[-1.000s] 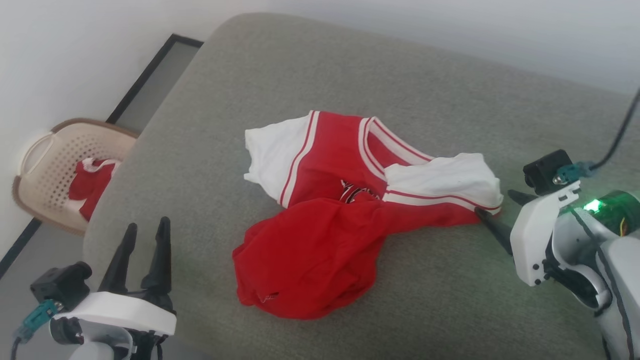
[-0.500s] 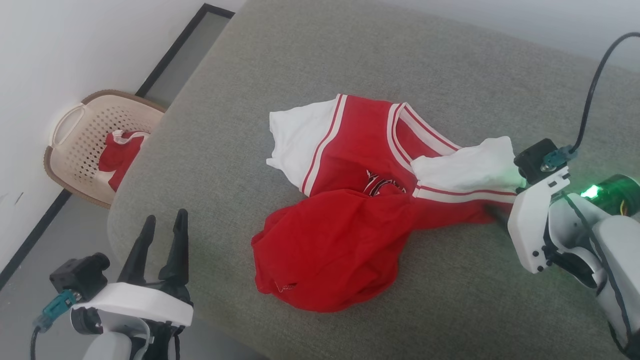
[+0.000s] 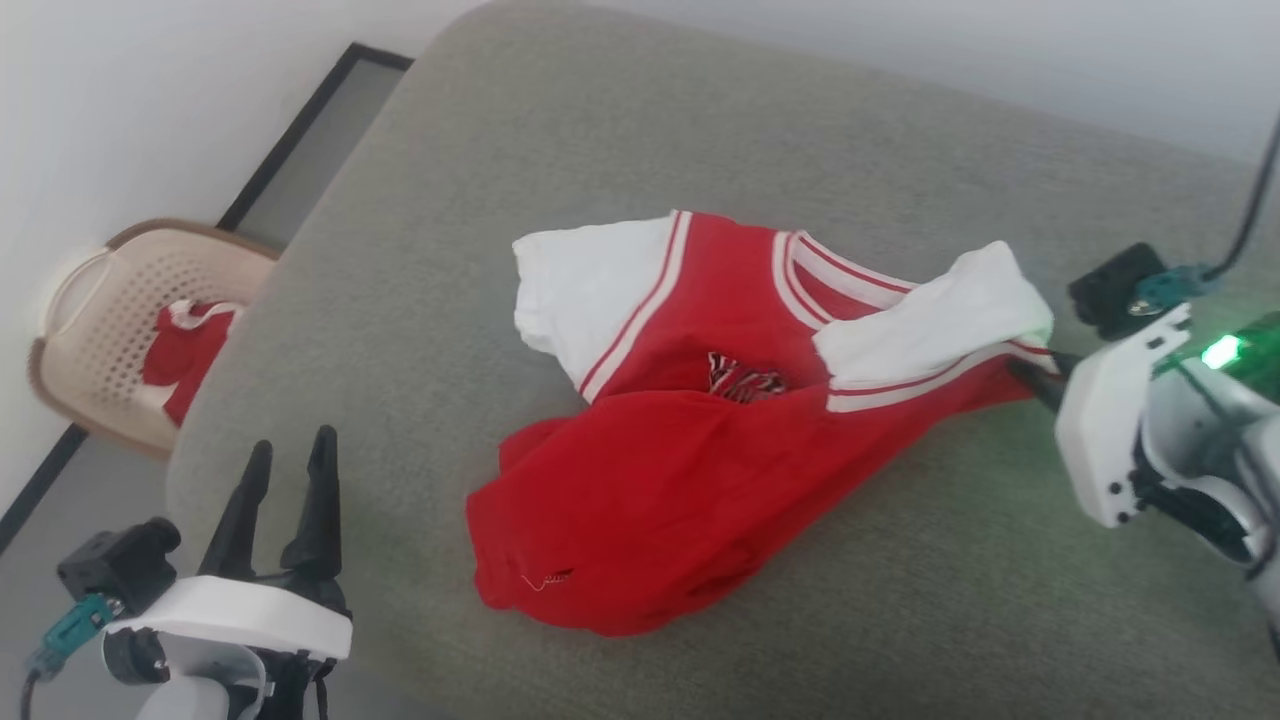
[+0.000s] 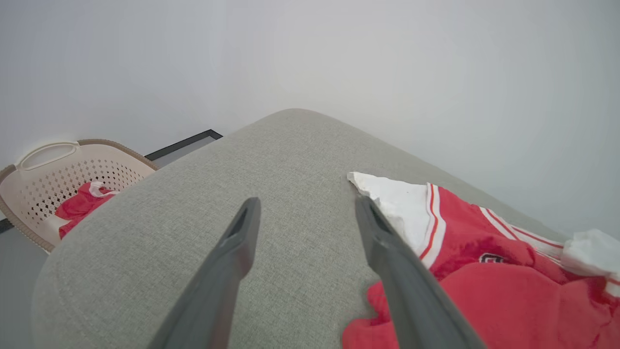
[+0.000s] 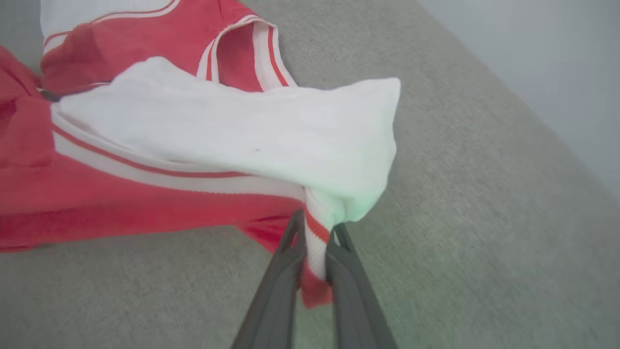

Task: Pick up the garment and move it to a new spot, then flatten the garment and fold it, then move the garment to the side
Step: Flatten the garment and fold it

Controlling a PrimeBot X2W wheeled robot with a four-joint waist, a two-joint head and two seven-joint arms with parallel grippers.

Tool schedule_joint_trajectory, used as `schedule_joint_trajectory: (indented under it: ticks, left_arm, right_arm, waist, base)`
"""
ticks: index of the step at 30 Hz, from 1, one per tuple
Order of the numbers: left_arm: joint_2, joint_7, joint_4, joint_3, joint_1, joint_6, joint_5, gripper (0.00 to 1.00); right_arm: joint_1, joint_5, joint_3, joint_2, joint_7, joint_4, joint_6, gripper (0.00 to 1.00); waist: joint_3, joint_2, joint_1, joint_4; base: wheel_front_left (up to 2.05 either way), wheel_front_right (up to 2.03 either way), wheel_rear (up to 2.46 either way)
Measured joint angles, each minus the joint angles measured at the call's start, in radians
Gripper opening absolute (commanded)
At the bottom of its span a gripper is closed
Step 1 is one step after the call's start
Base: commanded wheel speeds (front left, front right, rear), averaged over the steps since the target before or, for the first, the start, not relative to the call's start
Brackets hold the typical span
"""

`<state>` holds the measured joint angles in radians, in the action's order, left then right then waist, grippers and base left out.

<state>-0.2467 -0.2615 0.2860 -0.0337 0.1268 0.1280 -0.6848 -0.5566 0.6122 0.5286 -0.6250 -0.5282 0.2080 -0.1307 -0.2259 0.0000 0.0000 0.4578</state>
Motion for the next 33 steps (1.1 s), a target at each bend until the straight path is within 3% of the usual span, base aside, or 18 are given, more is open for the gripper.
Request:
schedule_joint_trajectory:
  ticks: [14,19,27,28,29,31,32,33]
  left_arm:
    - [-0.011,0.000,-0.012,0.010,-0.003,0.000,0.000,1.00]
    - [-0.013,0.000,-0.012,0.010,0.000,0.000,-0.002,1.00]
    - [-0.021,0.000,-0.008,0.006,0.008,0.000,-0.002,1.00]
    - [-0.021,0.000,-0.007,0.005,0.011,0.000,-0.002,1.00]
    - [-0.023,0.000,-0.007,0.004,0.014,0.000,-0.003,1.00]
    - [-0.026,0.000,-0.006,0.002,0.018,0.000,-0.003,1.00]
    - [-0.027,0.000,-0.005,0.002,0.018,0.000,-0.003,1.00]
    - [-0.027,0.000,-0.004,0.001,0.018,0.000,-0.003,1.00]
  right_arm:
    - [0.159,0.056,-0.161,-0.142,-0.018,-0.027,0.000,0.00]
    - [0.200,0.066,-0.209,-0.134,-0.009,0.031,0.000,0.00]
    - [0.185,0.076,-0.201,-0.073,0.002,0.157,0.000,0.00]
    - [0.175,0.076,-0.192,-0.069,0.005,0.171,0.000,0.07]
    - [0.163,0.077,-0.183,-0.064,0.006,0.189,0.000,0.07]
    - [0.145,0.080,-0.167,-0.058,0.014,0.217,0.000,0.45]
    - [0.137,0.079,-0.159,-0.058,0.017,0.228,0.000,0.78]
    - [0.130,0.081,-0.151,-0.054,0.020,0.240,0.000,1.00]
  waist:
    - [0.030,0.0000,0.0000,-0.093]
    - [0.022,0.0000,0.0000,-0.100]
    - [0.014,0.0000,0.0000,-0.104]
    - [0.014,0.0000,0.0000,-0.104]
    - [0.014,0.0000,0.0000,-0.105]
    - [0.016,0.0000,0.0000,-0.105]
    - [0.019,0.0000,0.0000,-0.105]
    - [0.021,0.0000,0.0000,-0.105]
  base:
    - [0.00,0.00,0.00]
    - [0.00,0.00,0.00]
    - [0.00,0.00,0.00]
    - [0.00,0.00,0.00]
    - [0.00,0.00,0.00]
    - [0.00,0.00,0.00]
    - [0.00,0.00,0.00]
    - [0.00,0.00,0.00]
